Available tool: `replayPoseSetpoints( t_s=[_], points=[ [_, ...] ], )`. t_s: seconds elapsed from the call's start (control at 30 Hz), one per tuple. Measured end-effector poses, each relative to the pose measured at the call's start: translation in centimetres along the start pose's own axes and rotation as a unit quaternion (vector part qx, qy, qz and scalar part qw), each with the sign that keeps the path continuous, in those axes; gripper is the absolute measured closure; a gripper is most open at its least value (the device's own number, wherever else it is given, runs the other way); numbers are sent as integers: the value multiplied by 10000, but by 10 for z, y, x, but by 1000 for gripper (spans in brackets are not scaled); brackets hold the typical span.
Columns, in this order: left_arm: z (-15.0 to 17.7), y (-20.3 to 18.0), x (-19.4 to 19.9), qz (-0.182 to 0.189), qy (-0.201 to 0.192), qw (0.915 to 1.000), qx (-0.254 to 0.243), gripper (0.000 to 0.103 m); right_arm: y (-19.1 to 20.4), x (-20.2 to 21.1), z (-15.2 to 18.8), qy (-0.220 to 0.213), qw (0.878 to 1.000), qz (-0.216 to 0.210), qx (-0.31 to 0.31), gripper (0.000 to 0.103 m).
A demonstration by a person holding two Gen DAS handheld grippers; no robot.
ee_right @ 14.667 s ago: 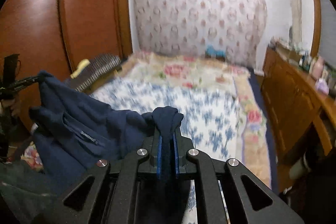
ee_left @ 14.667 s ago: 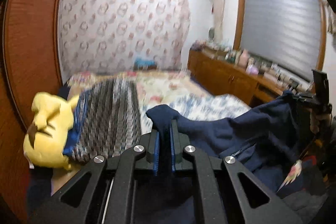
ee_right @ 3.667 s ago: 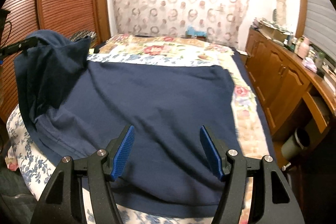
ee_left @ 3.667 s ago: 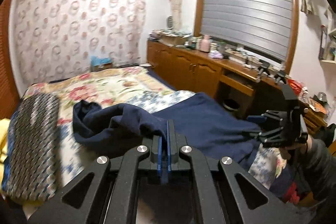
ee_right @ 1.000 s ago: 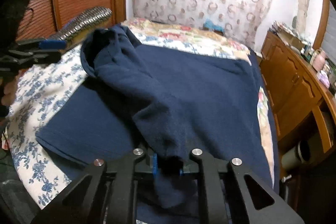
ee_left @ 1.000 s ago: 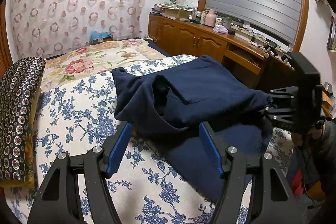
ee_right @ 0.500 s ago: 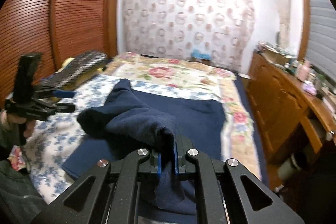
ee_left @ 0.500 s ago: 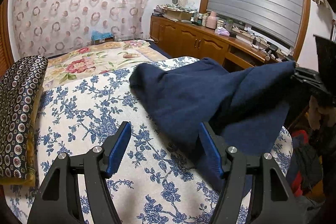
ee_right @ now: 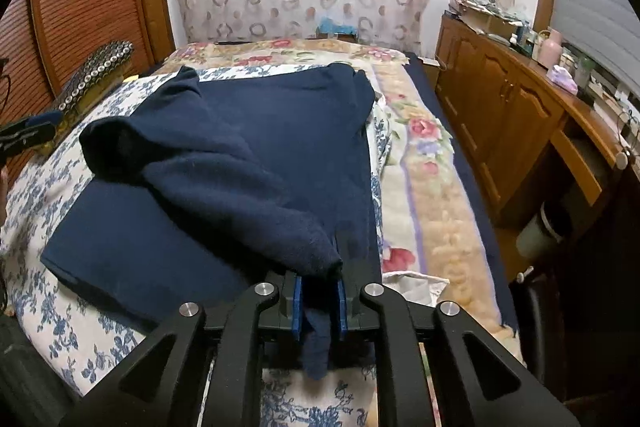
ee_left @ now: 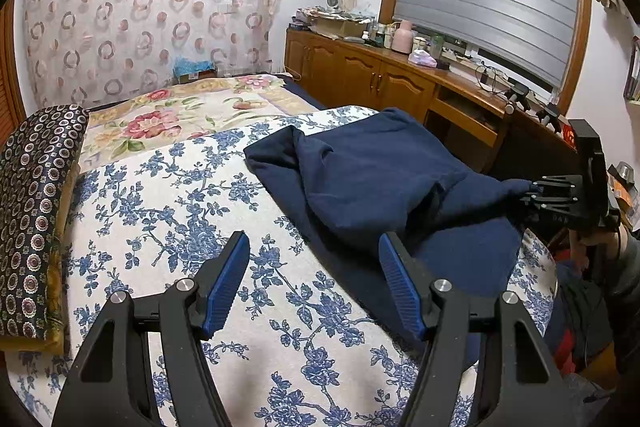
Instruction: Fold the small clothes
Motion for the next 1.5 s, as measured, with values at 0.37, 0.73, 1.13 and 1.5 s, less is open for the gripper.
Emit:
replayPoseSetpoints(
  t_s=[0.37, 0.73, 1.13, 1.5],
  points=[
    [0, 1, 0, -7, 0, 10000, 12, 35, 33, 33, -10, -199, 9983, -77, 538, 46],
    [3, 9, -1, -93, -7, 9999, 126, 35, 81, 23, -41, -550, 9908, -630, 1068, 45],
    [8, 24, 1, -161, 0, 9995, 269, 35, 140, -32, -73, -311, 9738, -1275, 1855, 45],
    [12, 33, -1, -168, 66, 9992, 345, 35, 163, -67, -71, 168, 9671, -1327, 2164, 45]
  ],
)
Point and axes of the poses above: each gripper's, at about its wrist camera, not at the fingertips, and x roughly against the way its jaws point, y to its left, z to its underside, the point moved 1 cm from there along -x, roughly the way its jaws point, and after that the axes turned 1 degree about -z, right-handed, at the moved point
